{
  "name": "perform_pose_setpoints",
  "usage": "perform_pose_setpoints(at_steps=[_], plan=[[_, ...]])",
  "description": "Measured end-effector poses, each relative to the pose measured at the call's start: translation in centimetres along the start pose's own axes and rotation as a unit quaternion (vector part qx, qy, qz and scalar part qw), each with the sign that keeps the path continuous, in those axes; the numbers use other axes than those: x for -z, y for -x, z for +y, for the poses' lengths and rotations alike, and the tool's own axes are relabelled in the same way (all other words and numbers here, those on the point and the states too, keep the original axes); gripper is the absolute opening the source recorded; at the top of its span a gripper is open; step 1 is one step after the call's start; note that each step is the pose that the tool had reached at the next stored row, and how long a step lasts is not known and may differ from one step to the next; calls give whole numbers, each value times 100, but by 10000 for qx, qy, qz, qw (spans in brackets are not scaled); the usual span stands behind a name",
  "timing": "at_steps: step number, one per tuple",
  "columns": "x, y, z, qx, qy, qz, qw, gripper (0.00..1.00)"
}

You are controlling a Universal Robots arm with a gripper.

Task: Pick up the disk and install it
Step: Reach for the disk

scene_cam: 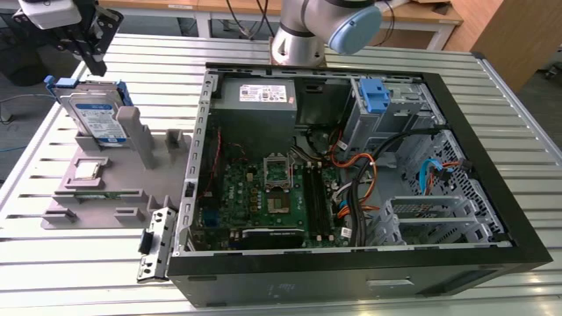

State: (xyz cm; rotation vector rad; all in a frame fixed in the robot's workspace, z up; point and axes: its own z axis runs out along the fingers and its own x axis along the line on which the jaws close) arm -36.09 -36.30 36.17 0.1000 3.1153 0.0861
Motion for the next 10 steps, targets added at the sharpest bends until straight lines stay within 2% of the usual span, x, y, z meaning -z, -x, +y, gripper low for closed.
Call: perform_pose_setpoints(at_steps=[8, 10], plan=[[-32, -151, -3, 0, 0, -1, 10000, 10], [-34, -162, -4, 0, 0, 0, 10000, 10]])
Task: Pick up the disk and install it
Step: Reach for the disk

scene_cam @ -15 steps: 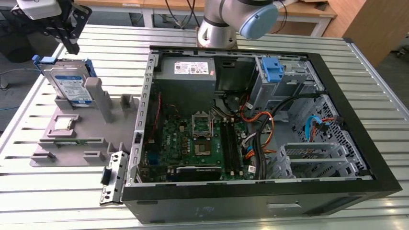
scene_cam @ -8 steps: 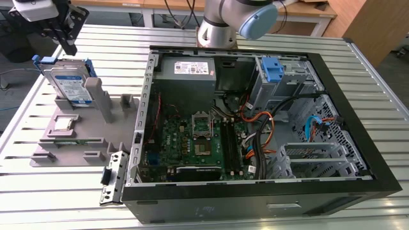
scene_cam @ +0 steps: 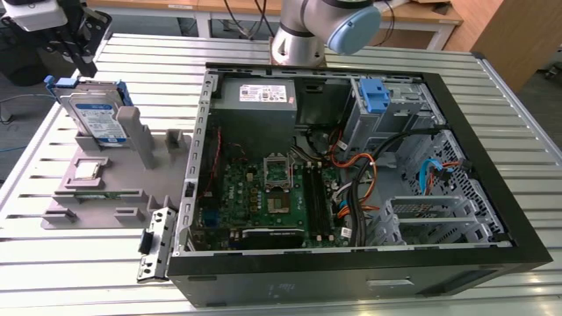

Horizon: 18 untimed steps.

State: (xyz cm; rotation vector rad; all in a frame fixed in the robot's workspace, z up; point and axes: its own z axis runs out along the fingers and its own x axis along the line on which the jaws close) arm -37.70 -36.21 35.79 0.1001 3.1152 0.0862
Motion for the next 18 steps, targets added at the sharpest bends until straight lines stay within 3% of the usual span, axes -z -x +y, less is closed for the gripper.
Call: perform_pose_setpoints(at_steps=[6, 10, 14, 18], plan=[[-3, -1, 0, 0, -5, 3, 10000, 10], [-23, -2, -1, 0, -58, 41, 10000, 10], [-55, -3, -3, 3, -65, 70, 10000, 10], [-80, -7, -5, 14, -71, 78, 9999, 10]])
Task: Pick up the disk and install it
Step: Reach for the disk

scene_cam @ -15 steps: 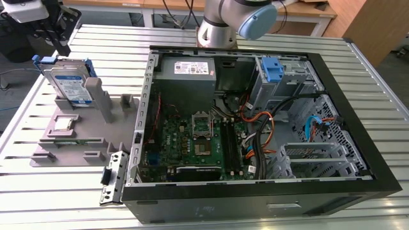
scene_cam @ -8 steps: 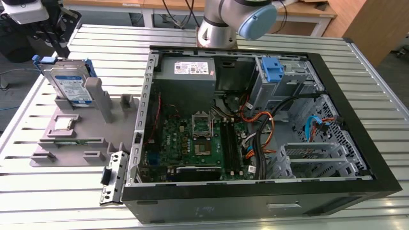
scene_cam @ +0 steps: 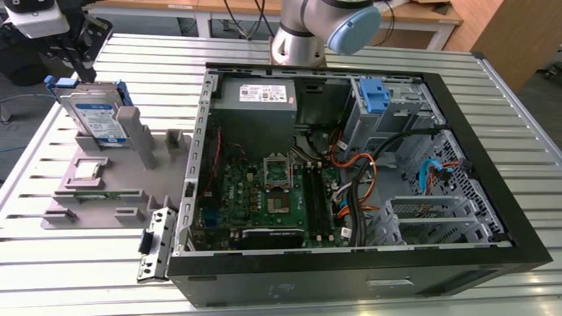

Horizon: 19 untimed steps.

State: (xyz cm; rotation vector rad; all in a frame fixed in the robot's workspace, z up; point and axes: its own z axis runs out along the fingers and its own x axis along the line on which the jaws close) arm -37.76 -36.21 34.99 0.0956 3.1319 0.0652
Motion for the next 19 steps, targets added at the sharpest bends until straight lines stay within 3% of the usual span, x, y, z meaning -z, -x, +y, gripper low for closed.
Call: perform_pose_setpoints(at_steps=[10, 19], plan=[[-17, -13, 15, 19, -1, 0, 10000, 10], [-73, -105, 78, 29, -2, 9, 10000, 10]])
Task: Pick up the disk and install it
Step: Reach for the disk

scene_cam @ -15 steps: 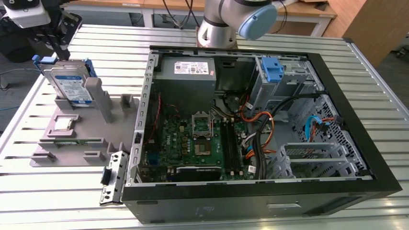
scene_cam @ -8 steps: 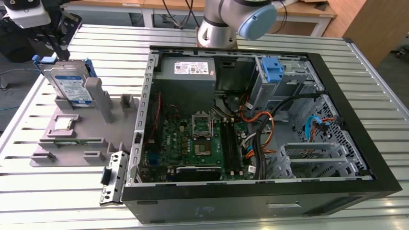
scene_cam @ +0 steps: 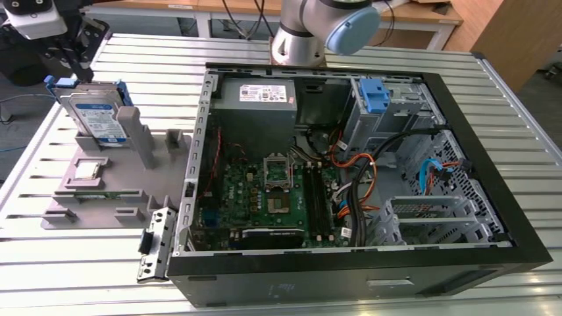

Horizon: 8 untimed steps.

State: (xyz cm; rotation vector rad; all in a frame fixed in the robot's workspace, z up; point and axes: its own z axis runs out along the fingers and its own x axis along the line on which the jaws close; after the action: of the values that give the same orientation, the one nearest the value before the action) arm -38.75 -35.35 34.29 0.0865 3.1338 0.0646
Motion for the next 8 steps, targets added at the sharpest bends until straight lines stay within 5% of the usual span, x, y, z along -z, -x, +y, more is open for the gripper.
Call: perform_pose_setpoints(at_steps=[8], plan=[[-31, -82, 27, 1, -1, 6, 10000, 10]])
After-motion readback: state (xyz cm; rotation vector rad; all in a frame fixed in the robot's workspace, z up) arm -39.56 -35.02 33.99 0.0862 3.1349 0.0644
